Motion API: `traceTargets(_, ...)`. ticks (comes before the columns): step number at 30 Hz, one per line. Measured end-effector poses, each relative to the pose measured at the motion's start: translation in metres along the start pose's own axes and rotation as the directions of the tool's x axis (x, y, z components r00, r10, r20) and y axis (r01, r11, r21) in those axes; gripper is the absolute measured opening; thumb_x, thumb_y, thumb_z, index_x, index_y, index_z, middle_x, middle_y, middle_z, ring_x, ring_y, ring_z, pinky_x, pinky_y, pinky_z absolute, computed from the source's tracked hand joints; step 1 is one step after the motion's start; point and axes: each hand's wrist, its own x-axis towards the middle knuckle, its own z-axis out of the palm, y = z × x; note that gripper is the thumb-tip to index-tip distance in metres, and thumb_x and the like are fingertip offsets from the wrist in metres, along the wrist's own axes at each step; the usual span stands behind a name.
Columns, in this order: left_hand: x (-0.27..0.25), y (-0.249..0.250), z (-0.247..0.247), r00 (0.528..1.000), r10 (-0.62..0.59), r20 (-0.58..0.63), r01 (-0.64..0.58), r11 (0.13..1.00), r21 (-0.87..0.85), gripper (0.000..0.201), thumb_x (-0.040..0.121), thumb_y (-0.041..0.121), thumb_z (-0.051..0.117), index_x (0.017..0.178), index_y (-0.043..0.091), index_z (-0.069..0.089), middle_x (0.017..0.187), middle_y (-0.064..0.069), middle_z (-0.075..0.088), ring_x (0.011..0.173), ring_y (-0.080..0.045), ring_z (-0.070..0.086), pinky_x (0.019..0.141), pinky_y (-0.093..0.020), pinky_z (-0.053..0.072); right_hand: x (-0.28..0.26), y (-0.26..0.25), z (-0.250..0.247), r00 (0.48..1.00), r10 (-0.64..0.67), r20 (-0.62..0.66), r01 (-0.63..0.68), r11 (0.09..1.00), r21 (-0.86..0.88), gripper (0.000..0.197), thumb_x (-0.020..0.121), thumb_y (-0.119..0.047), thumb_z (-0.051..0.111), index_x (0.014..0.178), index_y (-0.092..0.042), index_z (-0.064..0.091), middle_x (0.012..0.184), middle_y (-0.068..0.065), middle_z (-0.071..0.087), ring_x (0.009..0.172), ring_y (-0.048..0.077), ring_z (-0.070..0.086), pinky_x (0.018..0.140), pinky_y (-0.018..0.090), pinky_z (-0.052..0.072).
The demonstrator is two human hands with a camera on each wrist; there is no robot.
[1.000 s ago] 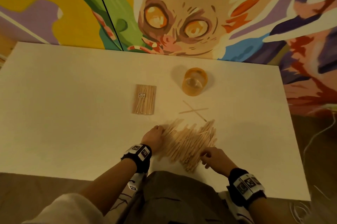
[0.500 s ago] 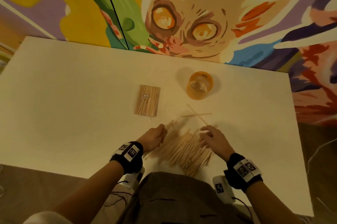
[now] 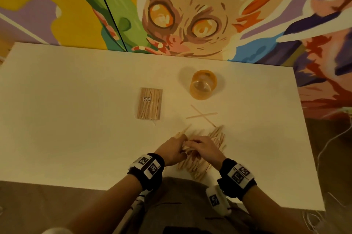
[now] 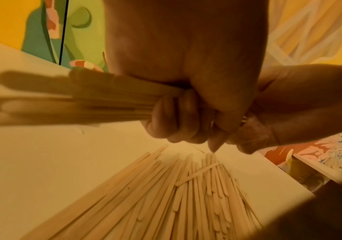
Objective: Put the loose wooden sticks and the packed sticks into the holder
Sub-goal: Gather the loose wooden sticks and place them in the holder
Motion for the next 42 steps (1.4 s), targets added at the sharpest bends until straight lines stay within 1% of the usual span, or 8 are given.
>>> traceTargets(3, 0.000, 0.004, 0.002, 0.998, 0.049, -0.035, -0.051, 0.998, -0.046, 0.069, 0.087, 0.021, 0.065, 0.146, 0.015, 0.030, 0.122, -0.015, 0.063, 0.104, -0.033, 0.064, 0.083, -0.036, 0.050, 0.004, -0.001, 0.001, 1.000, -0.003, 0.026, 0.001, 0.997, 0.073, 0.017, 0.093, -0.011, 0.063, 0.102, -0.001, 0.073, 0.090, 0.013, 0.074, 0.061, 0.019, 0.067, 0.055, 0.025, 0.051)
traceTargets(9, 0.003, 0.002, 0.001, 0.992, 0.113, -0.064, -0.118, 0.990, -0.079, 0.089, 0.083, 0.014, 0.066, 0.154, 0.020, 0.013, 0.106, -0.012, 0.070, 0.094, -0.029, 0.066, 0.077, -0.029, 0.047, 0.007, -0.001, -0.009, 0.993, 0.011, 0.120, -0.037, 0.975, 0.219, 0.012, 0.083, 0.003, 0.070, 0.094, 0.008, 0.074, 0.088, 0.030, 0.071, 0.072, 0.028, 0.068, 0.063, 0.028, 0.055)
traceTargets(17, -0.005, -0.024, -0.020, 0.996, 0.023, 0.082, -0.016, 0.996, -0.090, 0.047, 0.080, 0.036, 0.075, 0.122, 0.027, 0.058, 0.091, 0.004, 0.062, 0.081, -0.017, 0.060, 0.073, -0.029, 0.048, 0.004, 0.014, -0.031, 0.995, 0.103, 0.013, -0.100, 0.915, 0.390, 0.013, 0.084, 0.006, 0.068, 0.095, 0.012, 0.071, 0.071, 0.020, 0.068, 0.058, 0.018, 0.066, 0.056, 0.023, 0.053)
traceTargets(21, -0.013, -0.039, -0.026, 0.990, -0.007, 0.140, 0.066, 0.907, -0.416, 0.036, 0.083, 0.040, 0.073, 0.114, 0.023, 0.065, 0.081, 0.003, 0.066, 0.058, -0.009, 0.058, 0.056, -0.025, 0.047, 0.002, 0.018, -0.039, 0.988, 0.153, 0.023, -0.147, 0.881, 0.450, 0.012, 0.085, 0.007, 0.066, 0.095, 0.011, 0.070, 0.069, 0.019, 0.068, 0.060, 0.020, 0.066, 0.057, 0.023, 0.054)
traceTargets(27, -0.017, -0.034, -0.026, 0.995, -0.093, -0.035, 0.042, 0.713, -0.700, 0.020, 0.088, 0.030, 0.070, 0.100, 0.015, 0.075, 0.085, -0.003, 0.073, 0.066, -0.019, 0.069, 0.044, -0.026, 0.047, 0.003, 0.011, -0.025, 0.988, 0.154, 0.020, -0.140, 0.829, 0.541, 0.010, 0.087, 0.006, 0.063, 0.089, 0.010, 0.071, 0.072, 0.021, 0.066, 0.062, 0.023, 0.065, 0.058, 0.025, 0.053)
traceTargets(32, -0.014, -0.011, -0.017, 0.981, -0.102, -0.164, -0.040, 0.723, -0.690, 0.016, 0.079, 0.032, 0.079, 0.091, 0.021, 0.079, 0.079, -0.010, 0.074, 0.051, -0.022, 0.061, 0.041, -0.025, 0.043, 0.006, -0.002, -0.006, 0.994, 0.109, -0.029, -0.080, 0.866, 0.494, 0.018, 0.087, 0.002, 0.058, 0.089, 0.018, 0.067, 0.072, 0.022, 0.063, 0.060, 0.025, 0.061, 0.055, 0.028, 0.049)
traceTargets(37, -0.015, -0.005, -0.017, 0.959, -0.132, -0.250, -0.094, 0.684, -0.723, 0.014, 0.078, 0.024, 0.082, 0.086, 0.013, 0.078, 0.069, -0.014, 0.072, 0.046, -0.025, 0.057, 0.044, -0.028, 0.048, 0.006, 0.001, -0.001, 0.984, 0.111, -0.143, -0.028, 0.873, 0.486, 0.021, 0.092, -0.013, 0.066, 0.083, 0.006, 0.069, 0.065, 0.011, 0.065, 0.049, 0.018, 0.056, 0.047, 0.024, 0.044)
traceTargets(42, -0.015, 0.001, -0.017, 0.883, -0.196, -0.426, -0.226, 0.617, -0.753, 0.012, 0.078, 0.012, 0.080, 0.079, 0.003, 0.072, 0.065, -0.014, 0.071, 0.051, -0.028, 0.065, 0.051, -0.033, 0.053, 0.005, 0.001, 0.001, 0.985, 0.094, -0.146, 0.018, 0.783, 0.622, 0.018, 0.092, -0.009, 0.066, 0.077, 0.001, 0.064, 0.064, 0.012, 0.060, 0.051, 0.018, 0.056, 0.051, 0.025, 0.046)
